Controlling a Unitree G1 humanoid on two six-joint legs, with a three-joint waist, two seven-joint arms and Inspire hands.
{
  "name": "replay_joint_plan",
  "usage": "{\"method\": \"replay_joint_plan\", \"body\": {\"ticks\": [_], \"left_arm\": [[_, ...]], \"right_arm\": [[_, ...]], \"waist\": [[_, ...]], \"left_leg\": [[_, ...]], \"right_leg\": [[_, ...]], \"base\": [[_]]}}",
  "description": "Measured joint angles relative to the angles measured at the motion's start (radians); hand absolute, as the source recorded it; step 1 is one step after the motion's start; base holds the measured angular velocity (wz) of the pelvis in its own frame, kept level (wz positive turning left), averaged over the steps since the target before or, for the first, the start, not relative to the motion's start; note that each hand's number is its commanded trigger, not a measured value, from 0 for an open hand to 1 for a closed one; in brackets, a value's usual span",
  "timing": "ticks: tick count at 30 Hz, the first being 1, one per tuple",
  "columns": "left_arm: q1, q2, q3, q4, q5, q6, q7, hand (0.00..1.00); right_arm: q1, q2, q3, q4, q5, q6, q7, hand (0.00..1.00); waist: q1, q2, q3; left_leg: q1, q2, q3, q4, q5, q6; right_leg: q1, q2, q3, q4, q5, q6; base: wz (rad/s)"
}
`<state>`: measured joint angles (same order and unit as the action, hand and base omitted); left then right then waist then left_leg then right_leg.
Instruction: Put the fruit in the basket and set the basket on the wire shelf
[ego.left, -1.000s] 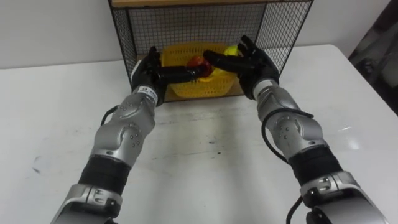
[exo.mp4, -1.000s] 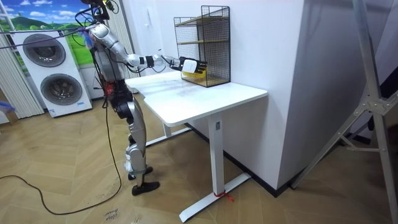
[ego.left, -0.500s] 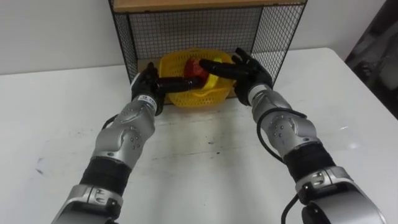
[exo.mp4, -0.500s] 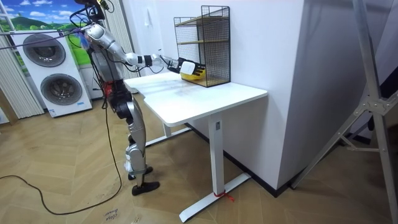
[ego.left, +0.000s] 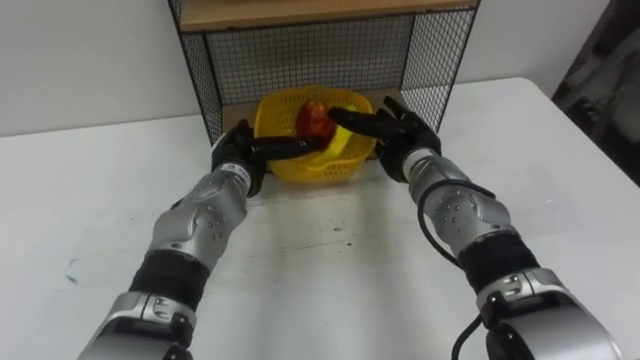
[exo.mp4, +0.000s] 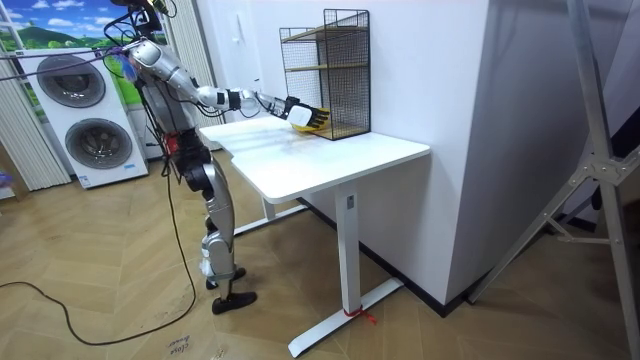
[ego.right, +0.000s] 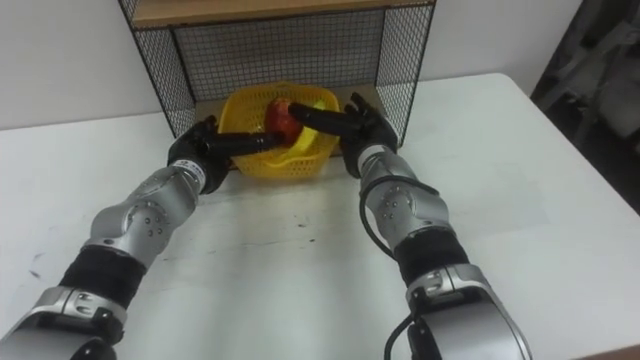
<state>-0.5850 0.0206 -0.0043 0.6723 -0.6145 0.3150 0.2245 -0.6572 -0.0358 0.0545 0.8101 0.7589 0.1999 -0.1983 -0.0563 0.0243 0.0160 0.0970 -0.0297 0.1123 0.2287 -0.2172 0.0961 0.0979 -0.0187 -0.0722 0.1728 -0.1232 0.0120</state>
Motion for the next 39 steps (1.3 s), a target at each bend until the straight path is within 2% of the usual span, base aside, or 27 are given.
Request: {"method": "replay_joint_plan", "body": {"ticks": [5, 10, 15, 18, 20, 23, 30, 33, 37, 39], "left_arm": [[0.000, 0.005, 0.001, 0.001, -0.024, 0.000, 0.000, 0.00], [0.000, 0.010, 0.007, 0.001, -0.024, 0.000, 0.000, 0.00], [0.000, 0.019, 0.045, 0.001, -0.023, 0.005, 0.000, 0.00], [0.000, 0.040, 0.045, 0.001, -0.022, 0.006, 0.000, 0.00], [0.000, 0.048, 0.048, 0.001, -0.022, 0.007, -0.001, 0.00], [0.000, 0.050, 0.049, 0.001, -0.024, 0.007, -0.003, 0.00], [-0.002, 0.068, 0.049, 0.001, -0.040, 0.007, -0.004, 0.00], [-0.021, 0.073, 0.049, 0.001, -0.057, 0.007, -0.004, 0.00], [-0.034, 0.089, 0.049, -0.063, -0.055, 0.006, -0.028, 0.00], [-0.033, 0.091, 0.049, -0.103, -0.050, 0.006, -0.032, 0.00]], "right_arm": [[0.000, -0.003, -0.039, 0.004, 0.004, 0.000, 0.000, 0.00], [0.000, -0.007, -0.041, 0.004, 0.003, 0.000, 0.001, 0.00], [0.000, -0.015, -0.068, 0.004, -0.028, 0.001, 0.007, 0.00], [0.000, -0.032, -0.095, 0.004, -0.065, 0.001, 0.008, 0.00], [0.000, -0.043, -0.113, 0.006, -0.071, 0.001, 0.010, 0.00], [0.000, -0.059, -0.119, 0.025, -0.062, 0.000, 0.027, 0.00], [0.000, -0.072, -0.117, 0.042, -0.014, 0.000, 0.049, 0.00], [0.000, -0.072, -0.117, 0.041, -0.019, 0.000, 0.061, 0.00], [0.000, -0.072, -0.115, -0.010, -0.049, 0.000, 0.075, 0.00], [0.002, -0.086, -0.115, -0.067, -0.059, 0.000, 0.078, 0.00]], "waist": [[0.001, 0.002, -0.0013], [0.002, 0.001, -0.0018], [0.003, 0.002, -0.0029], [0.007, 0.007, -0.0094], [0.008, 0.013, -0.0178], [0.009, 0.014, -0.0198], [0.009, 0.014, -0.0199], [0.012, 0.014, -0.0200], [0.012, 0.014, -0.0204], [0.015, 0.014, -0.0204]], "left_leg": [[-0.001, 0.000, -0.007, -0.001, 0.000, -0.001], [-0.001, 0.000, -0.007, 0.000, 0.001, -0.001], [-0.002, 0.000, -0.006, 0.000, 0.001, -0.001], [-0.003, 0.000, -0.005, 0.002, 0.001, -0.001], [-0.002, 0.000, -0.005, 0.002, 0.001, -0.001], [0.003, 0.000, -0.005, 0.002, 0.002, -0.002], [0.002, 0.001, -0.004, 0.002, 0.007, -0.005], [-0.006, 0.002, -0.002, 0.001, 0.009, -0.006], [-0.017, 0.001, 0.000, -0.006, 0.015, -0.005], [-0.018, 0.001, -0.003, -0.007, 0.015, -0.005]], "right_leg": [[0.000, 0.003, -0.009, -0.001, 0.000, 0.000], [0.000, 0.001, -0.009, -0.003, 0.000, 0.000], [-0.002, 0.000, -0.009, -0.003, 0.000, 0.000], [-0.005, 0.000, -0.007, -0.002, 0.000, 0.000], [-0.004, 0.000, -0.007, -0.002, 0.000, 0.000], [0.000, 0.000, -0.007, -0.002, 0.001, -0.001], [-0.003, 0.002, 0.002, 0.000, 0.004, -0.006], [-0.019, 0.003, 0.004, 0.015, 0.004, -0.007], [-0.031, 0.003, 0.001, 0.015, 0.005, -0.008], [-0.031, 0.004, -0.005, 0.014, 0.005, -0.008]], "base": [[0.03], [0.00], [0.00], [0.00], [0.00], [0.00], [-0.01], [-0.06], [0.01], [0.05]]}}
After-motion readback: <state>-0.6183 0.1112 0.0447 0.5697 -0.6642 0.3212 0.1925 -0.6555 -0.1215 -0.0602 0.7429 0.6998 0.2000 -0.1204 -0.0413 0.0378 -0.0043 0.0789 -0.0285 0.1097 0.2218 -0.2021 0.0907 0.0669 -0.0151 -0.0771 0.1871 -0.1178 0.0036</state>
